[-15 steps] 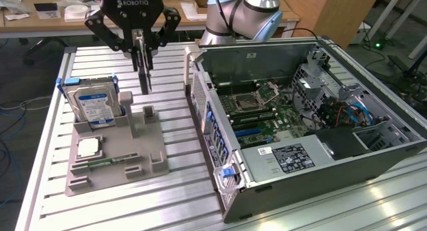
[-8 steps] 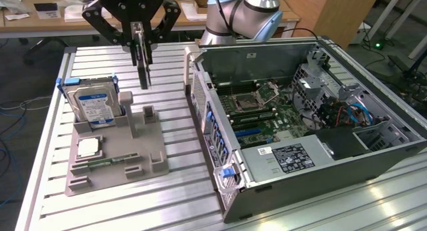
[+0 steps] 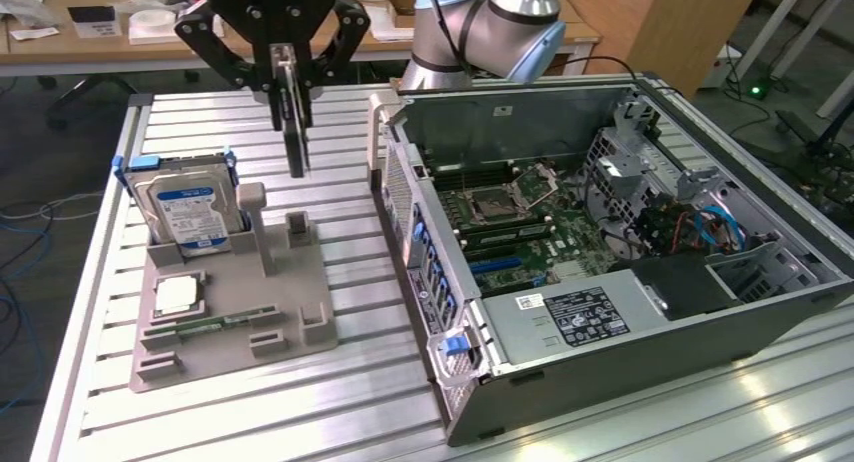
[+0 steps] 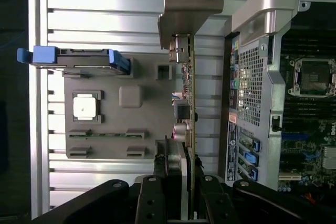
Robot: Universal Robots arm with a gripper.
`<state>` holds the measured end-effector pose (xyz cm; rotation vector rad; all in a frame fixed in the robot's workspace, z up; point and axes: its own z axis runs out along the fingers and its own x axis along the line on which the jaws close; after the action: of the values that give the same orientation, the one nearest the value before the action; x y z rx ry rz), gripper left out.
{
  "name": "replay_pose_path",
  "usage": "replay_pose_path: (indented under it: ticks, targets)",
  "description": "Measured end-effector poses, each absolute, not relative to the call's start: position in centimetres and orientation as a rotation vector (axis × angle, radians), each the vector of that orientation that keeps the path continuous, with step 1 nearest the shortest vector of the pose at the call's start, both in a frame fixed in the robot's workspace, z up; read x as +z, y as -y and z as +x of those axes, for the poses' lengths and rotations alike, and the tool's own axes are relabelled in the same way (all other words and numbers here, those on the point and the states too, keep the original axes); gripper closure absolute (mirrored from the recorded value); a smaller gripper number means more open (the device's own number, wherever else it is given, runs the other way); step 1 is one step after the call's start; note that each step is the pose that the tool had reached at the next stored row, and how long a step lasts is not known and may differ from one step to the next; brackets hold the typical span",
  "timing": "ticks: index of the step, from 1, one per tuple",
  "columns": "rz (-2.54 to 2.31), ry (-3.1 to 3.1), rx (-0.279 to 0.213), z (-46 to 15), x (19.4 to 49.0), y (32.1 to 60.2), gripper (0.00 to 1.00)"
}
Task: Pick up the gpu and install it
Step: 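Pick up the gpu and move the gpu toward the slot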
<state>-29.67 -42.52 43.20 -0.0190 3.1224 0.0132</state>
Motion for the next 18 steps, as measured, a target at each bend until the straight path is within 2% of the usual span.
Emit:
replay_pose_path:
  ticks: [18]
  targets:
    - [-0.019,-3.122,0.013,-24.4,43.1,42.5,0.72]
